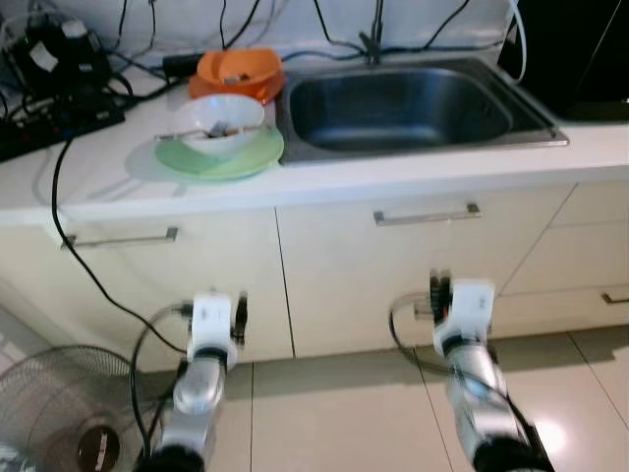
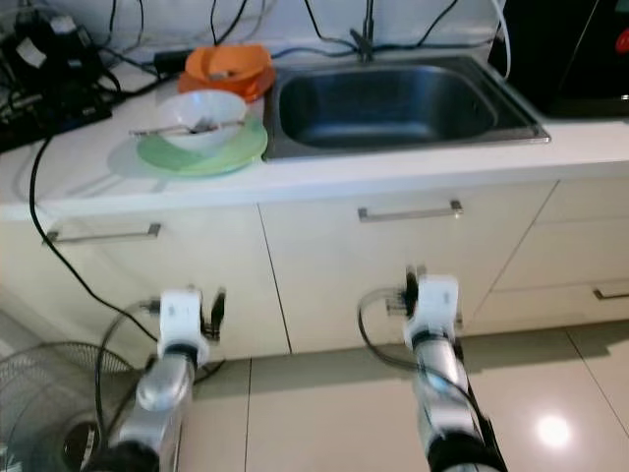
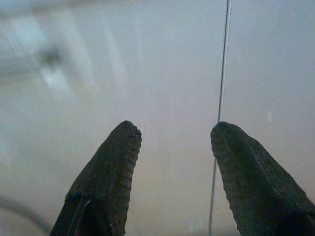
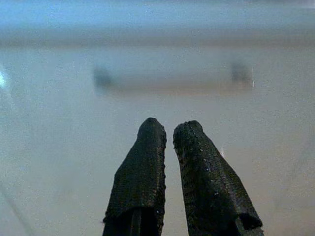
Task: Kitchen organization
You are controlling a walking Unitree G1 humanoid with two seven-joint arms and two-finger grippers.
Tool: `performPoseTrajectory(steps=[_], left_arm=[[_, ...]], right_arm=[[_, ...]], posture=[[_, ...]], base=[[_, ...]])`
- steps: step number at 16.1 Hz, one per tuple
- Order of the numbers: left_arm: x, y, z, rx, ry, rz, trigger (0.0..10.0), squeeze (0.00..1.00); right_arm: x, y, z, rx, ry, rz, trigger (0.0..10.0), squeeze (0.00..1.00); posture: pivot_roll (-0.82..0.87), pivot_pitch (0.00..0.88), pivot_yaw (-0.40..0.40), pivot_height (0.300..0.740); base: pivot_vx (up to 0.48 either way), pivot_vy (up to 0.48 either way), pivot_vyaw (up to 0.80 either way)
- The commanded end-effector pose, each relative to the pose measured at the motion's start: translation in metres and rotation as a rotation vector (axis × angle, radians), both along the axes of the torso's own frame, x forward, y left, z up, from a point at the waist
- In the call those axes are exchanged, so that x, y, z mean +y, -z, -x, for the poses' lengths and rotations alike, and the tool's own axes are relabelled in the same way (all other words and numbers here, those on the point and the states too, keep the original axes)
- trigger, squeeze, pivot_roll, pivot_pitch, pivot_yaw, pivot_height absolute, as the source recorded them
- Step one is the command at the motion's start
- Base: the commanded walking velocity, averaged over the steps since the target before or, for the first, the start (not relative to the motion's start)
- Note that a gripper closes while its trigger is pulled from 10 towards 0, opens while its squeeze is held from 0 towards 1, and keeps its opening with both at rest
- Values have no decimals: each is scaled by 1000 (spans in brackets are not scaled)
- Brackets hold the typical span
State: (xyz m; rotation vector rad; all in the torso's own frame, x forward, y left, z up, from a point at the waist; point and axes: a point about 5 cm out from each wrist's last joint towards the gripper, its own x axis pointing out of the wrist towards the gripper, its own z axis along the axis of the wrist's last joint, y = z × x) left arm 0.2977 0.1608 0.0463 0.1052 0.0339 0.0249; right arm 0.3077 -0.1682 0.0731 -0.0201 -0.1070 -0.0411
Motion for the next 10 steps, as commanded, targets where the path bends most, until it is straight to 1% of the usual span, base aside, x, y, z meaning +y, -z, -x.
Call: performPoseTrajectory(steps=[1, 2, 3, 5, 6, 7, 8, 9, 10], left_arm=[[-7, -19, -5, -94, 7, 6, 10000, 0], [-12, -31, -8, -143, 14, 21, 10000, 0], [-18, -46, -12, -200, 28, 33, 10000, 0], [-24, -64, -15, -263, 46, 37, 10000, 0], [-28, -81, -16, -325, 55, 41, 10000, 0], [-28, -84, -15, -349, 48, 34, 10000, 0], [-30, -93, -16, -386, 41, 23, 10000, 0], [-35, -113, -18, -446, 41, 16, 10000, 0], [-37, -120, -19, -458, 46, 6, 10000, 0]], right_arm=[[10, -26, -5, -108, -22, -1, 10000, 0], [14, -39, -6, -159, -37, 5, 10000, 0], [16, -51, -7, -205, -27, -11, 10000, 0], [17, -64, -8, -243, -14, -24, 10000, 0], [21, -80, -7, -293, -24, 3, 10000, 0], [24, -86, -6, -306, -33, 11, 10000, 0], [26, -90, -5, -311, -37, 6, 10000, 0], [31, -93, -5, -302, -36, -7, 10000, 0], [33, -92, -5, -297, -38, -8, 10000, 0]], posture=[[28, 20, 84, 740], [31, 14, 81, 740], [29, 10, 81, 740], [29, 7, 79, 740], [27, 3, 78, 740], [25, 3, 78, 740], [25, 2, 77, 740], [36, 18, 72, 740], [40, 23, 70, 740]], base=[[0, 0, 0], [0, 0, 0], [0, 0, 0], [0, 0, 0], [0, 0, 0], [0, 0, 0], [0, 0, 0], [0, 0, 0], [0, 0, 0]])
